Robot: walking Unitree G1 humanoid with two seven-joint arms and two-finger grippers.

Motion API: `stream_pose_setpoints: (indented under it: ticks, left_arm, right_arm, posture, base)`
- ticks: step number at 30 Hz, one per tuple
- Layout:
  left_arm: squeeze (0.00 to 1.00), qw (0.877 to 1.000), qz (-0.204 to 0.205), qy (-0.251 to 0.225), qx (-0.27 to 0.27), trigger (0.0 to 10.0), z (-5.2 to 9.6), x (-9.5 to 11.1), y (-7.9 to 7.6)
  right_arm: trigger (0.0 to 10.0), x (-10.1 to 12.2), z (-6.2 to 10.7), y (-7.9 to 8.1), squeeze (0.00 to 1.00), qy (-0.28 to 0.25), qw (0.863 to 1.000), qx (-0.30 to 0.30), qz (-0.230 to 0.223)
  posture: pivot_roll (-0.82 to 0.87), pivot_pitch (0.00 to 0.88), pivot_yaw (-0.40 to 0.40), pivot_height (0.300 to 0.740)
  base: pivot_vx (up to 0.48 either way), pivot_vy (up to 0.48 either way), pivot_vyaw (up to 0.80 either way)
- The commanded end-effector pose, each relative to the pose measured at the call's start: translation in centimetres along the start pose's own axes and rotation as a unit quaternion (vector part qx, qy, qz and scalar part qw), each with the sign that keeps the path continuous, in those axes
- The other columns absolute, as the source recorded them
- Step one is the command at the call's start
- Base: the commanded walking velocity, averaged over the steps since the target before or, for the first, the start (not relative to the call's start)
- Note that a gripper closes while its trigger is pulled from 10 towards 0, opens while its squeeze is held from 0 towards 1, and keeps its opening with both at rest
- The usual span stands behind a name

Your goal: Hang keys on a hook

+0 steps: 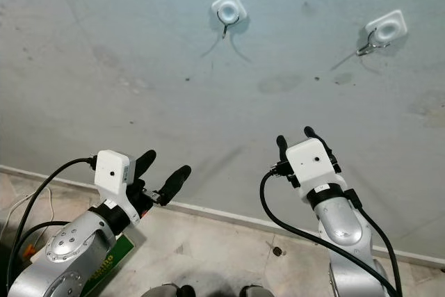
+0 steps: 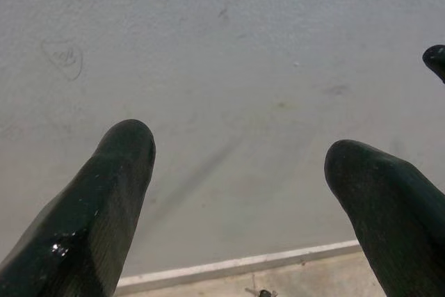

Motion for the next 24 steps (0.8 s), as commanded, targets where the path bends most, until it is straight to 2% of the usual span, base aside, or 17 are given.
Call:
stream_pose_setpoints:
  ticks: [1, 24]
  left_arm:
    - [0.00, 1.000, -0.004, 0.004, 0.002, 10.0, 0.11, -0.12, 0.08]
    - [0.00, 1.000, -0.003, 0.006, 0.004, 10.0, 0.10, -0.22, 0.19]
  right_arm:
    - [10.0, -0.19, 0.00, 0.11, 0.00, 0.006, 1.000, 0.005, -0.002]
    - [10.0, -0.25, -0.05, 0.08, 0.00, 0.007, 1.000, 0.005, -0.001]
  posture:
    - [-0.04, 0.119, 0.044, 0.740]
    - [-0.04, 0.123, 0.041, 0.740]
  base:
    - [-0.311, 0.000, 0.00]
    - [-0.311, 0.000, 0.00]
Point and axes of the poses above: a point about 5 cm out from each wrist's last joint towards the gripper, its own z axis pointing back from the gripper into the wrist, its own x axis along the axis of the wrist's last joint, y = z × x, the point moved 3 cm from there along -z, pointing out of the wrist towards the gripper, and after that the axes turned 12 degrees about -z, right-handed, at the moved point
